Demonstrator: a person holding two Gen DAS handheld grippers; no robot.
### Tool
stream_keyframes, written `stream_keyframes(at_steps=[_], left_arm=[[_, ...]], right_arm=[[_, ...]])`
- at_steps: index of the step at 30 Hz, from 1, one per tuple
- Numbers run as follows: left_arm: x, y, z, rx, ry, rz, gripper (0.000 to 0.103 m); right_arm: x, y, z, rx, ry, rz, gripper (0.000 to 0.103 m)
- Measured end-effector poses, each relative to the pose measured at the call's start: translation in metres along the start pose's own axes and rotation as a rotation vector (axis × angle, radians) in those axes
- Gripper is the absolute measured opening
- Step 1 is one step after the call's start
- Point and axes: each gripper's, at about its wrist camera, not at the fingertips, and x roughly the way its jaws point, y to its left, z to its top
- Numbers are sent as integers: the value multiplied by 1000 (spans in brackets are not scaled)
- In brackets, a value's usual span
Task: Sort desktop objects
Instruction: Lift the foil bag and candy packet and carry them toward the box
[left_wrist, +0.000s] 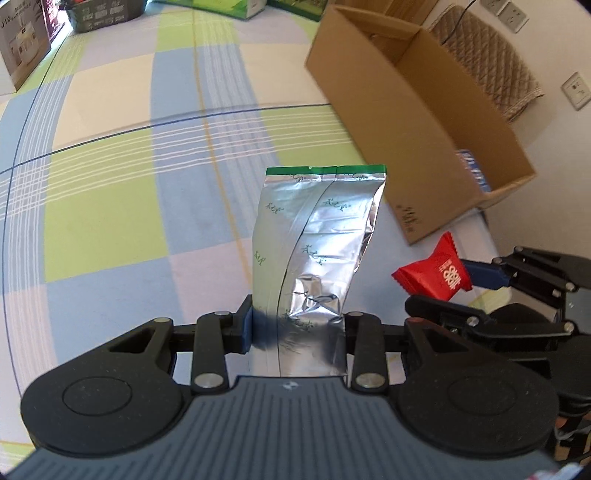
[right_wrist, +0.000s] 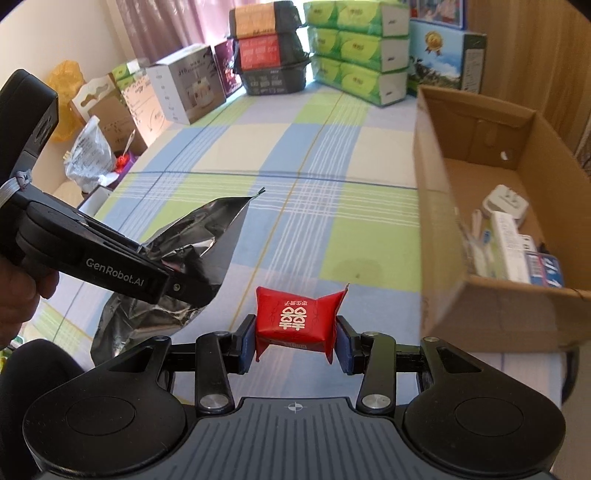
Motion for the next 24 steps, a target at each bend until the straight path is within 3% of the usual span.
stream_keyframes(at_steps=[9, 24], left_arm=[[-15, -45, -16, -57, -64, -51, 30], [-4, -126, -25, -45, -69, -134, 30]], right_arm=[[-49, -20, -24, 22, -62, -59, 40], [-100, -78, -46, 81, -129, -184, 40]])
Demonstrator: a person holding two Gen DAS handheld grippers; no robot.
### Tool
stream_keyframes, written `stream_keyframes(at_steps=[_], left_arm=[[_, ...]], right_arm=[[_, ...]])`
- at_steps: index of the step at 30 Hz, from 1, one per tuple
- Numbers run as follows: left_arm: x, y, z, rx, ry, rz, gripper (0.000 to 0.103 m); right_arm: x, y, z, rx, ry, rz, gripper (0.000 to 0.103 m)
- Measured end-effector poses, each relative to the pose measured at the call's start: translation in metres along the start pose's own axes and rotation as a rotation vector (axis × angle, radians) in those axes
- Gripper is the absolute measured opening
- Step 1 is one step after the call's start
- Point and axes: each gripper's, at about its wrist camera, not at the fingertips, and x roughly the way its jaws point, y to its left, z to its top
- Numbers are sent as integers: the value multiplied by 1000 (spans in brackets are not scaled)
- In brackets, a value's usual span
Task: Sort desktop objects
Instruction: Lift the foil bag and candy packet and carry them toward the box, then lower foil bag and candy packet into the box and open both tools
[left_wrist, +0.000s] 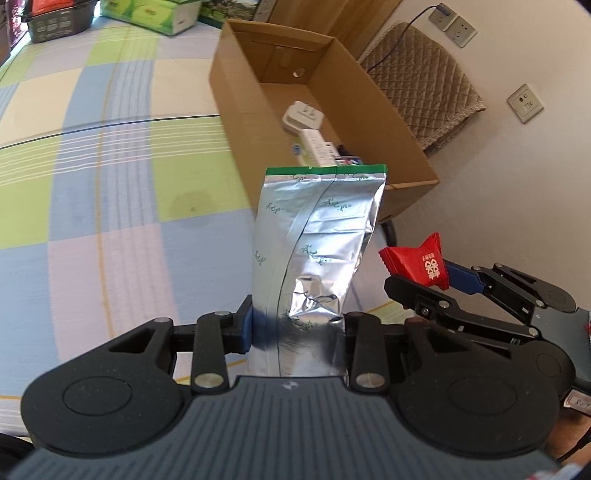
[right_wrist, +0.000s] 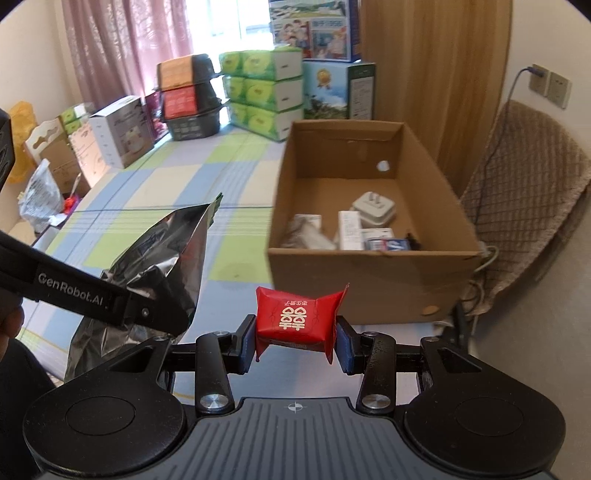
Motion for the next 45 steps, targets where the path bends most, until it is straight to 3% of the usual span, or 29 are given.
stream_keyframes(at_steps=[19, 45], left_arm=[[16, -55, 30, 35, -19, -55, 30], [34, -64, 55, -33, -20, -101, 30]], right_arm=[[-19, -53, 17, 17, -39, -65, 40], [-8, -78, 39, -22, -38, -89, 40]])
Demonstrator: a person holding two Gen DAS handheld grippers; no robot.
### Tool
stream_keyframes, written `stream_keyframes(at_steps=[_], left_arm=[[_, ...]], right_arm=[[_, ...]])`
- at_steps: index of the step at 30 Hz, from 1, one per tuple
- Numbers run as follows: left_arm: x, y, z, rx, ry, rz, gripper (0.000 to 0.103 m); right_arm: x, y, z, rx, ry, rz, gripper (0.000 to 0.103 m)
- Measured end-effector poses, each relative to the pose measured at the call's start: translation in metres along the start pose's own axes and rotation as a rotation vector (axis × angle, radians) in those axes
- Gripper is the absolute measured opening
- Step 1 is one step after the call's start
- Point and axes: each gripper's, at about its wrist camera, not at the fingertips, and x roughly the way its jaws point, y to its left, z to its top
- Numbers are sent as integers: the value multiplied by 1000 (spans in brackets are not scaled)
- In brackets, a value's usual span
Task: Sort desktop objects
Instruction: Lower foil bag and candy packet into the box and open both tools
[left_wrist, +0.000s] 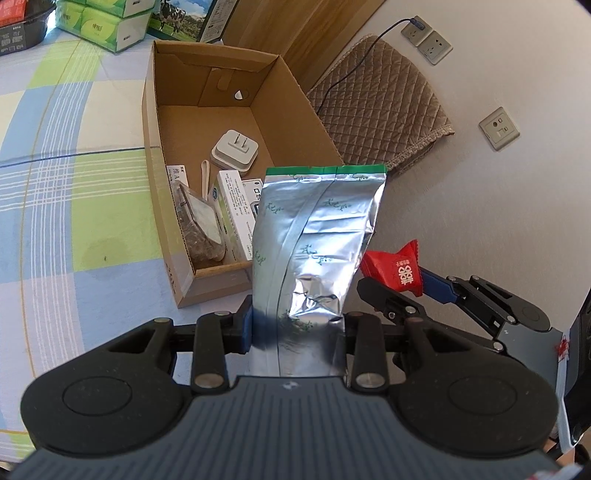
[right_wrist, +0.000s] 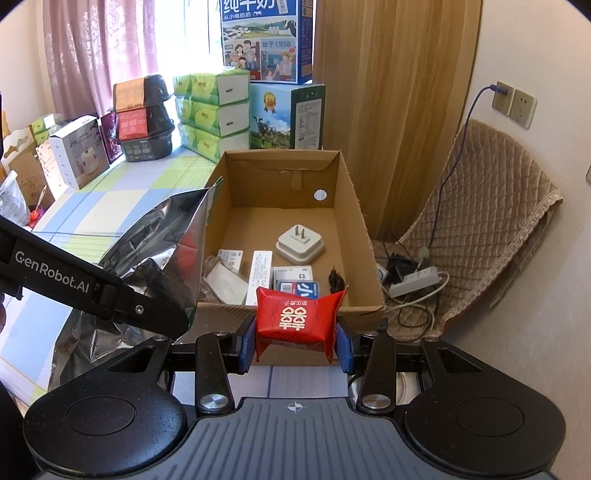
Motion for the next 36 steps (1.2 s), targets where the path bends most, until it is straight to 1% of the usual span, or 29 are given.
stream_keyframes(at_steps=[18, 30, 36], left_arm=[[14, 7, 26, -60, -14, -14, 30], [25, 16, 63, -103, -39, -17, 30], [33, 27, 87, -136, -51, 1, 30]], right_arm=[[19, -10, 16, -23, 10, -6, 40], [40, -21, 41, -38, 4, -9, 40], [54, -23, 55, -41, 3, 7, 40]])
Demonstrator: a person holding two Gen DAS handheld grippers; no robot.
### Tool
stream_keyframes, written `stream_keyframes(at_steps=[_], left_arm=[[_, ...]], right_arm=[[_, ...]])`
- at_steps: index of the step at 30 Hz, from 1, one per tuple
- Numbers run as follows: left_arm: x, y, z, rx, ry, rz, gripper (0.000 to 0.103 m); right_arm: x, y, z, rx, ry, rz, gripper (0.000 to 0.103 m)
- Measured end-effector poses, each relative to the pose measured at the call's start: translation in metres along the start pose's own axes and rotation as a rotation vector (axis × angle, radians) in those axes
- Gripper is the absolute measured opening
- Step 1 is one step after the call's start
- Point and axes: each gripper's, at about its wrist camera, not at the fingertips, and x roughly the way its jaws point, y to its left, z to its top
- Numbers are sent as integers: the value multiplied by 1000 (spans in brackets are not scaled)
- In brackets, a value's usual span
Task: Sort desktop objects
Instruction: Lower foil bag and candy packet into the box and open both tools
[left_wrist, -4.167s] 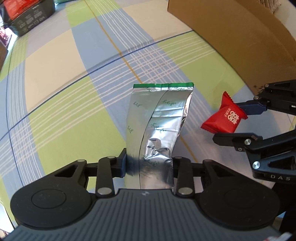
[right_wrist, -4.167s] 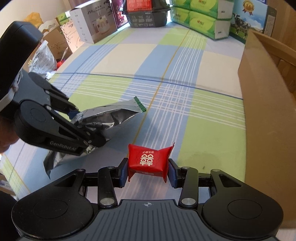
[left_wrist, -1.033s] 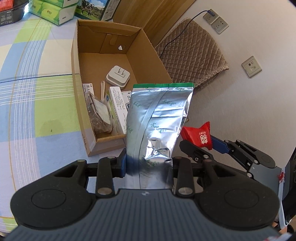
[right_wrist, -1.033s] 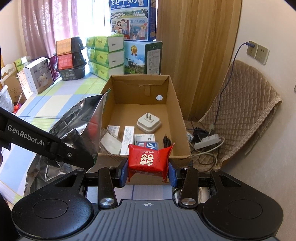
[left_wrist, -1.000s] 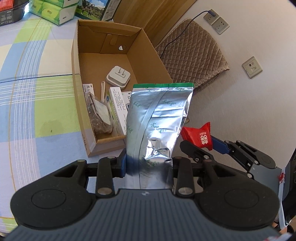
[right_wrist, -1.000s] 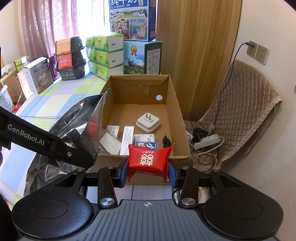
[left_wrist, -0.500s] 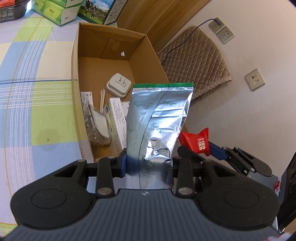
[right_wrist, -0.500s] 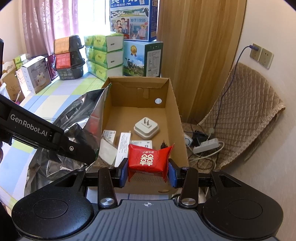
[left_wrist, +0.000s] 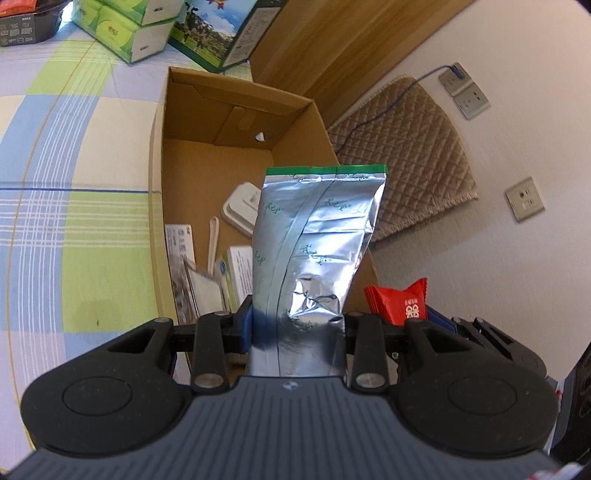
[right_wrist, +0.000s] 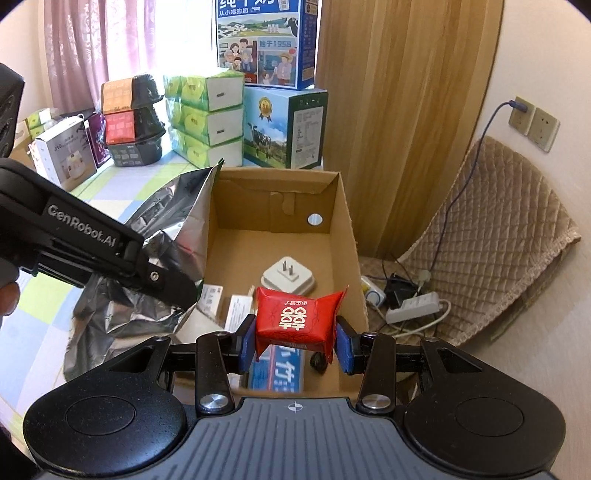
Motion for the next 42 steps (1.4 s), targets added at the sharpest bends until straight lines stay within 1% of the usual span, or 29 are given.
stream_keyframes(at_steps=[2, 9, 20, 29, 32, 34, 42], left_arm=[[3, 1, 6, -1, -6, 11, 30], [13, 9, 24, -16, -13, 26, 30], [27, 21, 38, -42, -23, 22, 30], [29, 26, 42, -61, -40, 34, 30], [27, 27, 43, -59, -49, 35, 36], [25, 26, 42, -54, -52, 26, 35], [19, 23, 39, -35, -52, 29, 35]], right_arm=[[6, -1, 6, 0, -3, 11, 40], [29, 1, 24, -32, 5, 6, 40], [55, -3, 32, -23, 35, -3, 40], [60, -8, 29, -14, 45, -5, 40], [59, -7, 30, -17, 42, -5, 40], [58, -6, 30, -17, 39, -4, 40], [58, -3, 31, -15, 37, 3, 40]])
